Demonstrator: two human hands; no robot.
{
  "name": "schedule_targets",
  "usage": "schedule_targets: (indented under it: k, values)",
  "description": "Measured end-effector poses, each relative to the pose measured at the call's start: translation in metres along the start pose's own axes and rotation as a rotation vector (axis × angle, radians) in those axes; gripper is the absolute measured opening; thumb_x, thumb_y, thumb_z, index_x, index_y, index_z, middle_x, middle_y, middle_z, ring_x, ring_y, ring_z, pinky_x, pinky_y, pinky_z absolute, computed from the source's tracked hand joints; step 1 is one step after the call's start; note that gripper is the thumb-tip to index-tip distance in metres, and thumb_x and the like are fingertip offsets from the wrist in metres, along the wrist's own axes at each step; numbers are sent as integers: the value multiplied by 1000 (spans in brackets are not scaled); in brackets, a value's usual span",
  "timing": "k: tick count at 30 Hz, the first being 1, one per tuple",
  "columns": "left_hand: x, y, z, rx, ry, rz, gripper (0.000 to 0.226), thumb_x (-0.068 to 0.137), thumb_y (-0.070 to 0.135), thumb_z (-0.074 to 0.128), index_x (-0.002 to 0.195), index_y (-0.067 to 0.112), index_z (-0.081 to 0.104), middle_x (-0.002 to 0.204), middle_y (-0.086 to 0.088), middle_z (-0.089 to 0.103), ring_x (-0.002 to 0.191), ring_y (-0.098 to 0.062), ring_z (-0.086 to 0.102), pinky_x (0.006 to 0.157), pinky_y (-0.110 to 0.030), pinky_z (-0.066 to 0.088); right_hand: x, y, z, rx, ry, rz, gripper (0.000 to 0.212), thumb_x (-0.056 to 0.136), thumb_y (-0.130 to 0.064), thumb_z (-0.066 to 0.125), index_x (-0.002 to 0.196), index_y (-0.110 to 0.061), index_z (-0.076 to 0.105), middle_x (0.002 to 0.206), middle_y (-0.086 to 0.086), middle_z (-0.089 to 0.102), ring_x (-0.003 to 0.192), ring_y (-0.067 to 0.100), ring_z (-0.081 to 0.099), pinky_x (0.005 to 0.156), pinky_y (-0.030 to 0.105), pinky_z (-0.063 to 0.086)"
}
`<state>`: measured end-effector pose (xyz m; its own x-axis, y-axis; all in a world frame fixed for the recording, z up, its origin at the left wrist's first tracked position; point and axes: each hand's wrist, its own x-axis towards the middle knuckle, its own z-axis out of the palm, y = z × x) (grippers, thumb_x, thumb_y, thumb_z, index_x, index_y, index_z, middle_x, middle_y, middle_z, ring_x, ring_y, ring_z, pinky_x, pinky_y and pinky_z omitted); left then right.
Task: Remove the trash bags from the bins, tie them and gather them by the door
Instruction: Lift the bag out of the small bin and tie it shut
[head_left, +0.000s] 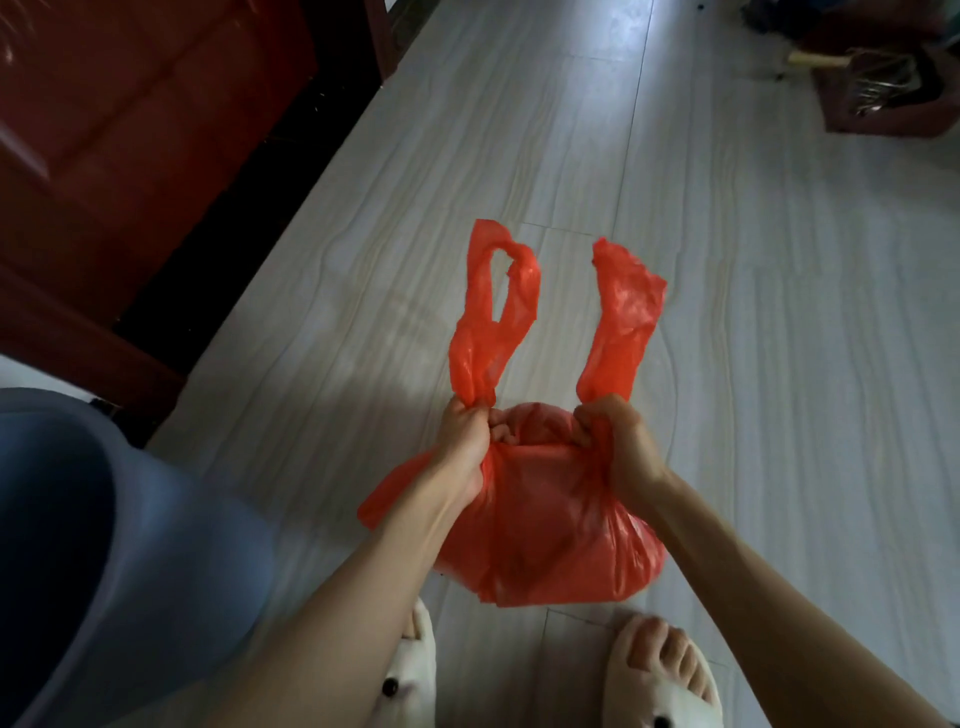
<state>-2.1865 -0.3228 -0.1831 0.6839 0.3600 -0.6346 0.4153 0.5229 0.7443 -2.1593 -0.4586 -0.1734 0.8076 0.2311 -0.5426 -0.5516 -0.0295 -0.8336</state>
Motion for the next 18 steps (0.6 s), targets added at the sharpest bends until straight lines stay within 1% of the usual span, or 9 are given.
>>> schedule_targets:
  k: [2, 4, 6, 8, 10, 12, 14, 16, 18]
  values:
    - [4, 1, -3, 32, 50, 3, 31, 93, -3, 30, 70, 14, 42, 55, -2, 36, 26, -4, 38, 44, -23, 40, 2, 1, -1, 105, -29, 56, 31, 74, -17, 46, 43, -17, 44, 38, -3, 40, 39, 9, 39, 54, 25, 30]
    - [5, 3, -5, 28, 69, -4, 30, 94, 0, 33, 71, 14, 46, 59, -3, 40, 26, -4, 43, 53, -28, 45, 4, 2, 2, 155, -25, 53, 28, 87, -9, 43, 60, -11, 50, 45, 1, 41, 36, 7, 40, 54, 25, 31]
    - [5, 3, -4, 21, 74, -11, 29, 95, 3, 38, 70, 13, 48, 58, -4, 42, 25, -5, 44, 57, -29, 48, 6, 4, 3, 95, 19, -31, 28, 94, -6, 35, 73, -10, 52, 53, 2, 39, 34, 4, 39, 56, 25, 34]
    - [5, 2, -2, 62, 114, -43, 29, 94, 6, 39, 67, 13, 47, 45, -1, 45, 22, -4, 40, 49, -24, 46, 7, 7, 2, 15, 55, -119, 32, 96, -8, 32, 72, -10, 52, 48, 1, 47, 35, 3, 43, 55, 25, 39]
    - [6, 3, -3, 62, 134, -122, 28, 92, 11, 36, 66, 13, 46, 27, 3, 39, 18, -4, 33, 34, -14, 36, 8, 5, 3, 29, 92, -137, 32, 97, -10, 34, 72, -11, 53, 45, -3, 56, 39, 6, 50, 54, 25, 44]
    - [3, 7, -4, -88, 52, -228, 28, 89, 21, 33, 64, 13, 42, 28, 5, 34, 21, -7, 27, 31, -12, 28, 10, 3, 4, 53, 130, -156, 28, 97, -12, 35, 77, -11, 54, 39, -6, 48, 37, 7, 47, 52, 26, 41]
    - [2, 9, -6, -171, -34, -243, 29, 87, 26, 28, 62, 13, 38, 38, 1, 33, 26, -10, 27, 34, -12, 29, 9, -1, 7, 32, 129, -163, 25, 96, -11, 37, 80, -5, 54, 39, -9, 36, 36, 6, 37, 50, 23, 33]
    - [3, 9, -6, -213, -56, -234, 30, 89, 22, 26, 62, 13, 37, 41, 1, 34, 28, -10, 28, 35, -12, 31, 8, -5, 8, 59, 77, -120, 21, 91, -8, 42, 71, -3, 50, 44, -7, 31, 43, 9, 32, 51, 24, 28]
    - [5, 8, -8, -241, -28, -224, 32, 91, 12, 27, 61, 12, 37, 36, 3, 36, 27, -8, 30, 34, -13, 32, 7, -8, 9, 177, 7, -18, 28, 82, -7, 40, 55, -14, 35, 45, -6, 29, 45, 11, 28, 45, 23, 27]
